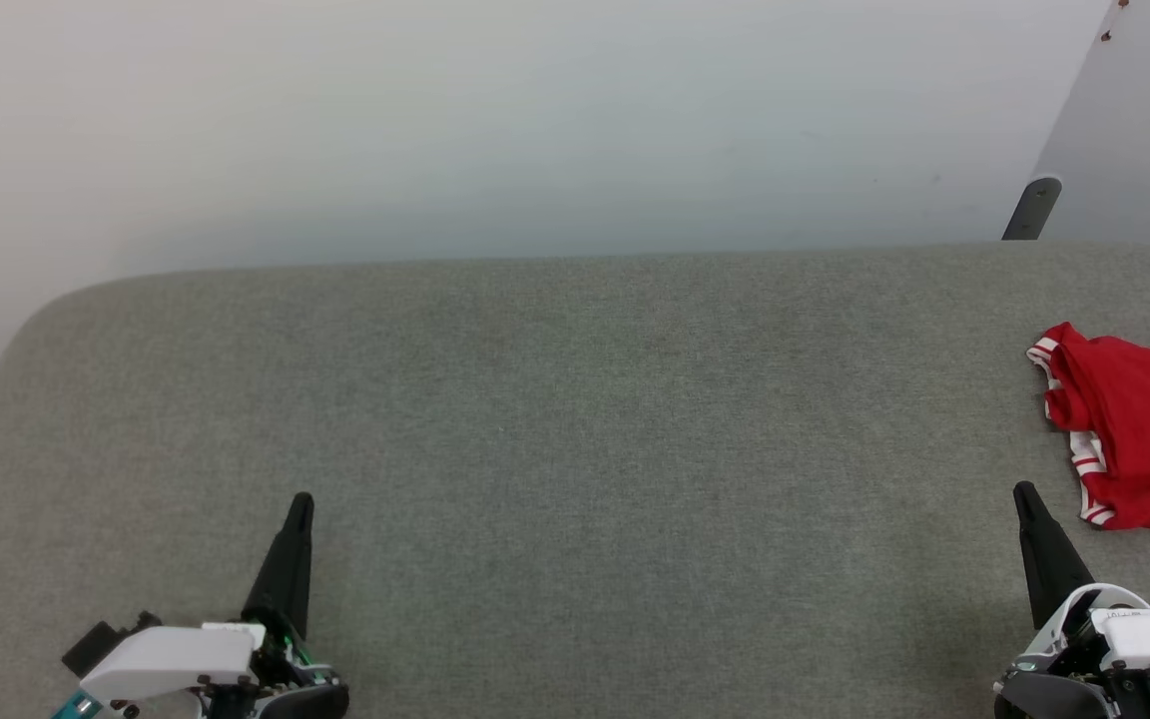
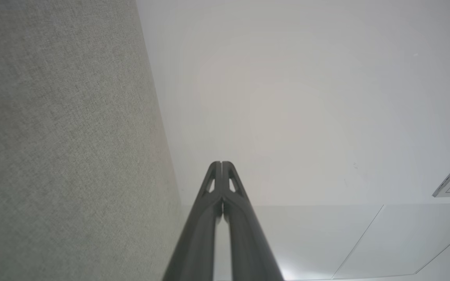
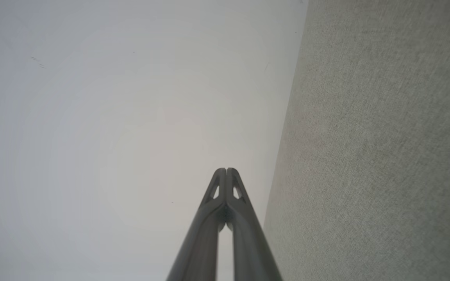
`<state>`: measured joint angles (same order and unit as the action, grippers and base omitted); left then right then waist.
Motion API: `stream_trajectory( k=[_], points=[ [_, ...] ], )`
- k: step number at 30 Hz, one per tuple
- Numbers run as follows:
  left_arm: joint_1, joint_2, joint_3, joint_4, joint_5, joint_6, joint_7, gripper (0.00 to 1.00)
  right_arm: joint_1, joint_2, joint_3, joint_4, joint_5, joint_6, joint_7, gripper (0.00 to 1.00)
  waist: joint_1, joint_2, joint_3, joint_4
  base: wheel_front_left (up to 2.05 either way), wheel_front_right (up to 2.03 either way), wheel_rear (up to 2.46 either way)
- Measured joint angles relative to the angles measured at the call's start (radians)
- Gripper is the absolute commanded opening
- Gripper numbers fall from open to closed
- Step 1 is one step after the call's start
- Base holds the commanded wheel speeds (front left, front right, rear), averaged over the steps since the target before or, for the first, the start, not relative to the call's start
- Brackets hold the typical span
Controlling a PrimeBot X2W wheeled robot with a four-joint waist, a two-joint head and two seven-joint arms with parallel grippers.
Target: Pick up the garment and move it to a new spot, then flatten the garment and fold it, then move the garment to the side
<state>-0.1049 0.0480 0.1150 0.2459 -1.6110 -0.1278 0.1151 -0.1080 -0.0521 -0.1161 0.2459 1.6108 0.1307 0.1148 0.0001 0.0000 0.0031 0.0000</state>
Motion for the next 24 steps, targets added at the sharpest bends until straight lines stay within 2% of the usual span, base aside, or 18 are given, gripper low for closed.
stream_trajectory(
  k=[24],
  points=[
    [0.000, 0.000, 0.000, 0.000, 0.000, 0.000, 0.000, 0.00, 0.000, 0.000, 0.000, 0.000, 0.000, 0.000, 0.000, 0.00, 0.0000, 0.0000, 0.000, 0.000, 0.00, 0.00, 0.00]
  ],
)
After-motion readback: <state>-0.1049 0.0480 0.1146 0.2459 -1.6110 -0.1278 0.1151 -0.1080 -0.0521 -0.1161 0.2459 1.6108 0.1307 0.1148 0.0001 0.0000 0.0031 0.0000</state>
